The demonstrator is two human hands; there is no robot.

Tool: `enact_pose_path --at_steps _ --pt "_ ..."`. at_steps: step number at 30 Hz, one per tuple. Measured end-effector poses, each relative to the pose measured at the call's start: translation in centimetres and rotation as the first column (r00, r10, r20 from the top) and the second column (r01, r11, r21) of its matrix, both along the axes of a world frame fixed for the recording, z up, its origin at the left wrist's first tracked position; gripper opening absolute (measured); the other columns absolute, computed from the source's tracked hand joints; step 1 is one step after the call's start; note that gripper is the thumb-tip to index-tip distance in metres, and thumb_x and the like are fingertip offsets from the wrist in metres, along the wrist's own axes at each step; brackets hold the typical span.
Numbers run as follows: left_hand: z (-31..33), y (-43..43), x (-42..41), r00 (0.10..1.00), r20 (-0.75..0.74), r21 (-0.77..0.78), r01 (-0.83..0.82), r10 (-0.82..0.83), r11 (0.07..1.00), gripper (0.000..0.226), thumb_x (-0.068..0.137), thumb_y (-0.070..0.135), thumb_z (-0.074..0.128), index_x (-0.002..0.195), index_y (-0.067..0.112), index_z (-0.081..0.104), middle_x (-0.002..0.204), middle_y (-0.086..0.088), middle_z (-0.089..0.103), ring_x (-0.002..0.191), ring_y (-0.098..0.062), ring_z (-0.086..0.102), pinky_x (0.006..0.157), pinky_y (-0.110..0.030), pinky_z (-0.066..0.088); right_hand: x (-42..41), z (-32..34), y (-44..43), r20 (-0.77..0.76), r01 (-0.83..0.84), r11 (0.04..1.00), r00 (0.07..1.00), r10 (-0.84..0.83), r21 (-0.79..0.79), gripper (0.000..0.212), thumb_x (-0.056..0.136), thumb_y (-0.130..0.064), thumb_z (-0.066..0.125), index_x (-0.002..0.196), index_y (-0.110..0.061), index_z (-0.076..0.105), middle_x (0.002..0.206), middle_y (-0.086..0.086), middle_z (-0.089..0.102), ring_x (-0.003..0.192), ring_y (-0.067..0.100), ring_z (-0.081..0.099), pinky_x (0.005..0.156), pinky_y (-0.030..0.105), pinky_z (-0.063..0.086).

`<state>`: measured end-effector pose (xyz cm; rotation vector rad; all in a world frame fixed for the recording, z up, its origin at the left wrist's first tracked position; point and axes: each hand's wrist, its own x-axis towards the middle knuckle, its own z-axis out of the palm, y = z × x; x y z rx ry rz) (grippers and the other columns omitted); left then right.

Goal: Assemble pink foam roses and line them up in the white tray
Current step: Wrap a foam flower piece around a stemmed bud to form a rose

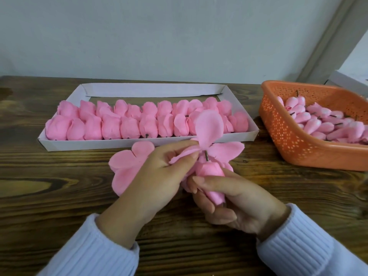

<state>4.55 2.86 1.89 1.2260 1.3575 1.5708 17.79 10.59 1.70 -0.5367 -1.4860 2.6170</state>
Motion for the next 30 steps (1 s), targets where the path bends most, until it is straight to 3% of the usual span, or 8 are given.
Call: enact_pose_path --at_steps 3,9,12,16,21,23,26,30 --pt "0.1 -0.1 0.0 0.994 -0.104 0.045 0.046 -0.041 0.998 0.035 0.097 0.013 0.048 0.076 0.028 0.071 0.056 -0.001 0.058 0.055 -0.010 0.053 0.056 -0.019 0.044 0.0 0.0 0.0 0.019 0.015 1.000 1.000 -0.015 -0.002 0.014 0.081 -0.019 0.060 0.072 -0.009 0.058 0.048 0.004 0.048 0.026 0.003 0.031 0.030 0.009 0.019" --pt "-0.1 -0.3 -0.1 0.959 -0.282 0.020 0.033 -0.026 0.999 0.053 0.091 -0.005 0.050 0.105 0.043 0.066 0.082 0.004 0.075 0.069 -0.012 0.070 0.063 -0.022 0.056 0.1 0.1 0.0 0.064 0.003 1.000 0.998 -0.001 -0.026 0.014 0.080 -0.019 0.062 0.070 -0.009 0.060 0.048 0.003 0.049 0.026 0.002 0.032 0.028 0.010 0.022" --pt "-0.1 -0.3 -0.1 0.943 -0.329 0.028 0.059 -0.047 0.998 0.046 0.086 0.002 0.050 0.112 0.037 0.066 0.099 0.006 0.074 0.090 -0.011 0.071 0.080 -0.028 0.058 0.2 0.1 0.0 0.057 0.025 0.999 0.998 -0.023 -0.027 0.017 0.078 -0.016 0.061 0.062 -0.013 0.062 0.048 0.000 0.049 0.027 0.000 0.032 0.029 0.009 0.023" --pt "-0.3 -0.7 0.1 0.929 -0.330 -0.026 0.169 -0.168 0.985 0.045 0.086 0.009 0.054 0.125 0.029 0.062 0.102 0.010 0.070 0.088 -0.007 0.068 0.082 -0.024 0.053 0.1 -0.1 0.0 0.010 0.091 0.996 0.996 -0.092 0.011 0.025 0.073 -0.004 0.057 0.051 -0.014 0.061 0.046 -0.003 0.048 0.027 0.000 0.032 0.032 0.008 0.022" --pt "0.0 -0.6 -0.1 0.954 -0.215 0.069 0.230 -0.210 0.971 0.047 0.086 0.049 0.052 0.130 0.032 0.054 0.128 0.014 0.060 0.127 -0.007 0.050 0.106 -0.030 0.040 0.1 -0.3 0.1 -0.057 0.145 0.975 0.989 -0.137 0.168 0.016 0.067 -0.005 0.071 0.059 -0.016 0.062 0.048 -0.006 0.044 0.034 0.000 0.033 0.038 0.011 0.024" --pt "0.3 -0.6 0.1 0.985 -0.150 0.187 0.110 -0.082 0.976 0.046 0.090 0.057 0.048 0.123 0.027 0.059 0.118 0.009 0.068 0.121 -0.009 0.057 0.100 -0.023 0.043 0.3 -0.7 0.0 -0.043 0.135 0.944 0.991 -0.128 0.302 0.021 0.063 -0.016 0.076 0.055 -0.021 0.056 0.044 -0.009 0.040 0.036 0.000 0.032 0.040 0.012 0.026" --pt "0.4 -0.7 0.2 0.979 -0.147 0.295 -0.089 0.138 0.951 0.019 0.092 0.027 0.058 0.110 0.022 0.062 0.093 0.009 0.075 0.093 -0.003 0.068 0.080 -0.015 0.049 0.8 -0.7 0.0 -0.002 0.049 0.859 0.998 -0.056 0.510 0.028 0.067 -0.028 0.073 0.046 -0.029 0.054 0.041 -0.013 0.042 0.037 0.000 0.036 0.042 0.009 0.029" --pt "0.2 -0.5 0.4 0.974 -0.169 0.222 -0.111 0.150 0.969 0.023 0.078 0.020 0.072 0.100 0.025 0.066 0.085 0.009 0.075 0.086 -0.007 0.070 0.079 -0.024 0.054 0.5 -1.4 0.1 0.084 0.101 0.661 0.966 -0.243 0.744 0.057 0.081 -0.002 0.065 0.036 -0.032 0.049 0.037 -0.015 0.043 0.044 0.006 0.044 0.059 0.015 0.042"
